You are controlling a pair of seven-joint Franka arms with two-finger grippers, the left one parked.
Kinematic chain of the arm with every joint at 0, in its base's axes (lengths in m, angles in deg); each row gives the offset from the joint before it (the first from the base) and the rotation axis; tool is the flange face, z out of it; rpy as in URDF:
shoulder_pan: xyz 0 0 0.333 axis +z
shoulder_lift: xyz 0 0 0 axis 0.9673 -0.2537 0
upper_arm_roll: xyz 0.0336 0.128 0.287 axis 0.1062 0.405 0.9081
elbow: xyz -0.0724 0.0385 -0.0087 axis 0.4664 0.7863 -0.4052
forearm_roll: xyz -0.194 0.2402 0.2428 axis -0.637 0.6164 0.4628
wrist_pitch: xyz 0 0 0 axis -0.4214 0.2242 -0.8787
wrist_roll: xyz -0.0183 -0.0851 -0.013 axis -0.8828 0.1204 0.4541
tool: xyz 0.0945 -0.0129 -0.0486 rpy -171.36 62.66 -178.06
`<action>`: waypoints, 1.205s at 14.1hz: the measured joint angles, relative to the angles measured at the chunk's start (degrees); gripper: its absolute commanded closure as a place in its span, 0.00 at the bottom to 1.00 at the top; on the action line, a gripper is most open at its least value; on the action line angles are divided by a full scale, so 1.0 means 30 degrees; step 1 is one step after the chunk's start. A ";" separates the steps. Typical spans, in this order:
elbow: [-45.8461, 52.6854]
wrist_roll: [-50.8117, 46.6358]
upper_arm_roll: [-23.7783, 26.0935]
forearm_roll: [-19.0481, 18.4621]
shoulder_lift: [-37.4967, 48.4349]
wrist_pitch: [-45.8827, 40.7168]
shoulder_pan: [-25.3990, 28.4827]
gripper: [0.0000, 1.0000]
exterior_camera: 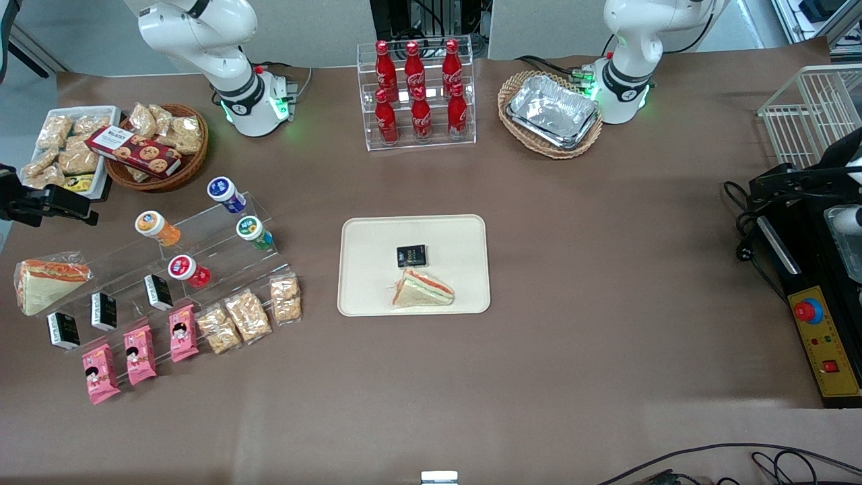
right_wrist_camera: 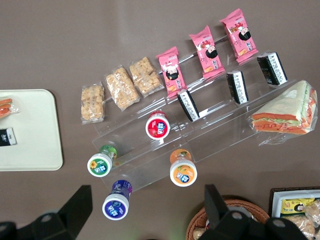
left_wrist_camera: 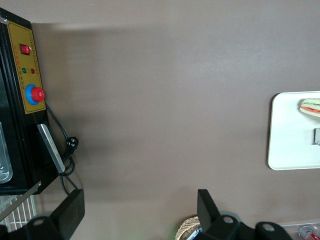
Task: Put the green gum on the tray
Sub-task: 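Move the right gripper over the green-labelled gum bottle in the rack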
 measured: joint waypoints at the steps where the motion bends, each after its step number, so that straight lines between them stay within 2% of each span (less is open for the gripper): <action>1: 0.0014 0.0000 -0.0011 0.0000 0.0037 0.0000 -0.0003 0.00; 9: 0.0021 -0.0001 0.0117 0.0006 0.0483 -0.0698 0.0036 0.00; 12: -0.0116 -0.0031 0.0183 0.0802 0.0661 -0.1991 0.0099 0.00; 17: -0.2468 -0.0332 0.0363 0.1057 0.2147 -0.1446 0.0105 0.00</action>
